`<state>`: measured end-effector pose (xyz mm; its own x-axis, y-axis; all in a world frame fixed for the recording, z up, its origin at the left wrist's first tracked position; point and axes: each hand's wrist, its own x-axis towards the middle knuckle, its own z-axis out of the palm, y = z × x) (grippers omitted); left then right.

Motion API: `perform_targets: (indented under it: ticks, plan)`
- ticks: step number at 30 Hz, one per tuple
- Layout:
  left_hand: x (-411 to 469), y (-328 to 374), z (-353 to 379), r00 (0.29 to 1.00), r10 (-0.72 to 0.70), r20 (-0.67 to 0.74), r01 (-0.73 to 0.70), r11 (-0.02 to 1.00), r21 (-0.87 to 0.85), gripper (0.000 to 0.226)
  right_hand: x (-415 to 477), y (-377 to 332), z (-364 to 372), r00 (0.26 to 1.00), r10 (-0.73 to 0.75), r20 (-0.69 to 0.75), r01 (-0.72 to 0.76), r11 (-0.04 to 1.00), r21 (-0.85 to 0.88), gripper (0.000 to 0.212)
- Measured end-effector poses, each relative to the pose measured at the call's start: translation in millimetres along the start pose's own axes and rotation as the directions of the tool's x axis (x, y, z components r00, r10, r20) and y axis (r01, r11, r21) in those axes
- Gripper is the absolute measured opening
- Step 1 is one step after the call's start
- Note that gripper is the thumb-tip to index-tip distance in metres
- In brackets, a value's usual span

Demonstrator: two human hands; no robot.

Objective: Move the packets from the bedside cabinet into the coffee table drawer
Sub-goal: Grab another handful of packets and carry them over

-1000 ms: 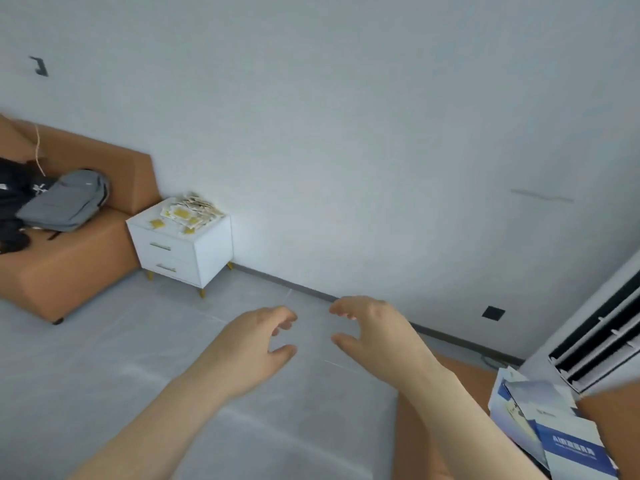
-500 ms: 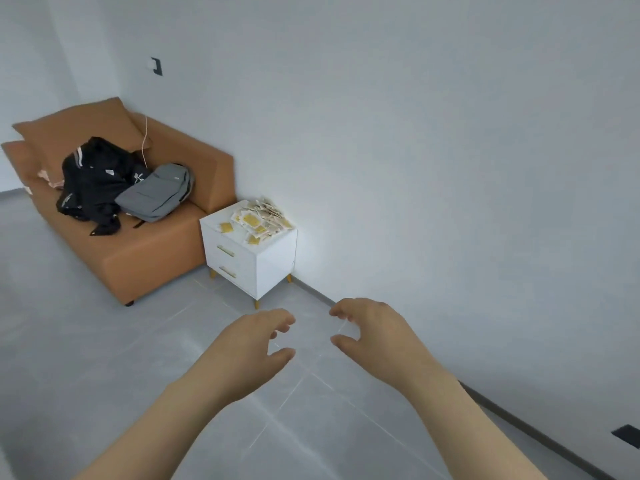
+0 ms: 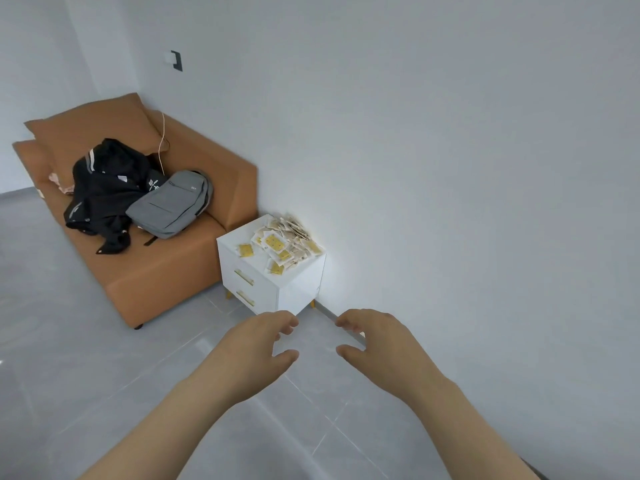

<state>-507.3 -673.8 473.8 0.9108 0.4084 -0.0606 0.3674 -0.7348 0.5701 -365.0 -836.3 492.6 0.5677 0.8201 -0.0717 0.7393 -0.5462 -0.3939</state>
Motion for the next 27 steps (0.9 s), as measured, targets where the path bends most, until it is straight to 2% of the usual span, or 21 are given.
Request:
perform_targets:
  ticks: [6,17,27]
  plan:
    - [115.1,-37.0,-20.9,0.998,-0.054,-0.032,0.054,0.999,0.000,0.040,122.1,32.6,-2.7,1.000,-0.026,0.007,0.025,0.999,0.019,0.037]
    - [282.1,-105.9,-52.8,0.986,-0.165,0.006,0.165,0.985,-0.048,0.039,320.2,67.2,-11.9,0.996,-0.028,0.089,0.023,0.998,0.050,0.037]
    - [422.2,-224.8,-113.3,0.987,-0.147,0.071,0.152,0.986,-0.068,0.039,485.7,45.7,23.6,0.989,0.100,0.112,-0.112,0.988,0.104,0.034]
